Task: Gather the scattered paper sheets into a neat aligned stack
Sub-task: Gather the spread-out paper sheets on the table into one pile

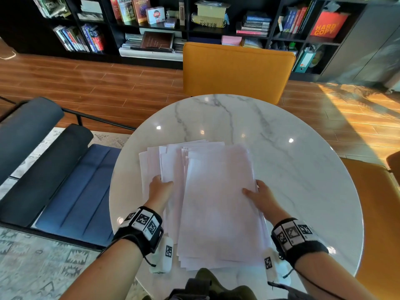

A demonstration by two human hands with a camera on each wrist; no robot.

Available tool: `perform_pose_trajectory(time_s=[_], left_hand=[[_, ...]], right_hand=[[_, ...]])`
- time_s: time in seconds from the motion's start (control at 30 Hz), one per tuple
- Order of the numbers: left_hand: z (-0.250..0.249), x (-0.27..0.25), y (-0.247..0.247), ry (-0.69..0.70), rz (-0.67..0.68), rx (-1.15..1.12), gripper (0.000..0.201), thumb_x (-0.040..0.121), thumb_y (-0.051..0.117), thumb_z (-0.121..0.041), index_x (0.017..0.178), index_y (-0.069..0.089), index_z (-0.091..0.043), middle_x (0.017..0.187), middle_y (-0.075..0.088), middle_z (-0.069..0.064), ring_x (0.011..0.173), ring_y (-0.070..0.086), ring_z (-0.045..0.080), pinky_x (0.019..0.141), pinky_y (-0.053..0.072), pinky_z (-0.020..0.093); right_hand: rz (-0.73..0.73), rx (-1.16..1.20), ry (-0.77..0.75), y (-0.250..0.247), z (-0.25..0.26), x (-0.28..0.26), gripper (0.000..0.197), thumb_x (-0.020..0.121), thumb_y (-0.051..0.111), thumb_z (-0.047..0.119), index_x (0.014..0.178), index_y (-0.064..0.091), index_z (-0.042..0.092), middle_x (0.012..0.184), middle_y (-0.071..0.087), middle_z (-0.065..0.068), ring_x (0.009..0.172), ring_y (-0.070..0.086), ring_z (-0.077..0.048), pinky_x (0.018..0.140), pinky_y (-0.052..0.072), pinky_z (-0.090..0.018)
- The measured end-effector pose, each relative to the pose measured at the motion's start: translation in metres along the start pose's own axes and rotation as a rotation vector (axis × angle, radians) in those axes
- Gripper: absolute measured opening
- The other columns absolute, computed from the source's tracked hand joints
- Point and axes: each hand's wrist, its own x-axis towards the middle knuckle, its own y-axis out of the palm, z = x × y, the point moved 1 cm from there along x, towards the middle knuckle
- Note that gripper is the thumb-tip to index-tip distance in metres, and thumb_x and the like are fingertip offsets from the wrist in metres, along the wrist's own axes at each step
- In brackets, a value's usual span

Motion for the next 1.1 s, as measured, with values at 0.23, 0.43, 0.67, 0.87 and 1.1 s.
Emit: perform_pose_trajectory(time_s=[0.23,0.43,0.67,0.87,1.1], left_hand=[[-0.006,-0.005,0.015,0.085,0.037,0.049,0.067,0.079,0.056,-0.042,0.137,0.034,-0.018,0.123,0.060,0.004,0.108,0.060,0.028,0.097,0.050,0.046],[-0.010,-0.012,0.014,0.111,0.049,0.103,0.062,0.092,0.049,-0.028,0.147,0.021,-0.013,0.142,0.045,0.009,0.123,0.049,0.031,0.094,0.039,0.033],[-0.009,-0.012,0.015,0.208,0.024,-0.028,0.050,0.084,0.044,0.000,0.132,0.044,-0.014,0.113,0.061,0.004,0.084,0.057,0.018,0.064,0.044,0.023],[-0.019,-0.024,0.012,0.305,0.117,-0.166,0.039,0.086,0.049,-0.002,0.115,0.052,-0.026,0.098,0.064,-0.012,0.081,0.061,0.007,0.067,0.050,0.020],[-0.028,-0.022,0.011,0.243,0.147,-0.260,0.031,0.079,0.060,-0.012,0.103,0.057,-0.031,0.109,0.068,0.009,0.098,0.067,0.032,0.086,0.055,0.051]], right_hand=[[-0.115,-0.293,-0.080,0.019,0.004,0.003,0.050,0.093,0.046,0.010,0.141,0.036,0.004,0.139,0.038,-0.021,0.123,0.047,-0.037,0.101,0.040,-0.040],[-0.008,-0.459,-0.117,0.031,0.004,0.002,0.020,0.089,0.040,0.006,0.105,0.053,0.006,0.104,0.046,-0.017,0.091,0.051,-0.031,0.077,0.037,-0.030],[0.066,-0.482,-0.120,0.038,0.009,-0.002,0.043,0.092,0.045,0.017,0.134,0.048,0.009,0.116,0.046,-0.010,0.096,0.050,-0.025,0.088,0.038,-0.027],[-0.043,-0.259,-0.115,0.020,0.006,0.002,0.063,0.083,0.067,0.030,0.137,0.044,0.006,0.126,0.049,-0.014,0.101,0.056,-0.026,0.088,0.042,-0.029],[0.157,0.130,-0.081,0.004,0.008,-0.006,0.025,0.080,0.071,0.023,0.101,0.066,0.011,0.104,0.072,-0.016,0.088,0.069,-0.027,0.083,0.057,-0.044]])
